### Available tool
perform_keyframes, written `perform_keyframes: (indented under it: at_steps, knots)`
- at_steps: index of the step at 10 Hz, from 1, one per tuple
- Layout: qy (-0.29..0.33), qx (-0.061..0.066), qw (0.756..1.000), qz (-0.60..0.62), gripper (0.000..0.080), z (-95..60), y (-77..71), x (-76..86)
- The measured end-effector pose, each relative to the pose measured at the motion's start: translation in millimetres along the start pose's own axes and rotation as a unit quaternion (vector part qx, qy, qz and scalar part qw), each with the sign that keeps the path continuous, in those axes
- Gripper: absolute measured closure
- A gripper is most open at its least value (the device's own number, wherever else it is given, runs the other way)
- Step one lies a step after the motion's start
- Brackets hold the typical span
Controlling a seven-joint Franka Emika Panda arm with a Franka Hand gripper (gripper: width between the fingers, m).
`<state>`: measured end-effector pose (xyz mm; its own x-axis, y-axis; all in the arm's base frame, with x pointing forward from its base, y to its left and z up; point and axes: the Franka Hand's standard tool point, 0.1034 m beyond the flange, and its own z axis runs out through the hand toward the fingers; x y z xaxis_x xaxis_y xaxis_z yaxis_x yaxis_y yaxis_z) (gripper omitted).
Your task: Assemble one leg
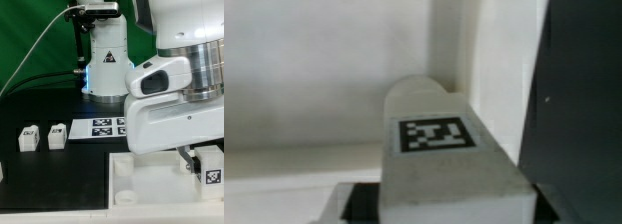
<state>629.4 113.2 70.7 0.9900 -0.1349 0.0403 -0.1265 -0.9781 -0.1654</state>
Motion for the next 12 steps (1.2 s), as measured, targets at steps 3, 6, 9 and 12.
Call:
perform_keyframes:
  at_steps: [3, 6, 9, 12]
  knots:
    - [-0.001, 0.005, 0.947, 0.320, 0.0502, 0.6, 3.4, 0.6]
    - [-0.028, 0.031, 0.853, 0.521, 0.0502, 1.9, 3.3, -2.2]
    - [-0.034, 0.026, 0.818, 0.573, 0.0493, 2.6, -0.8, -4.2]
    - [-0.027, 0.026, 0.885, 0.464, 0.0186, 7.2, -0.3, -9.5]
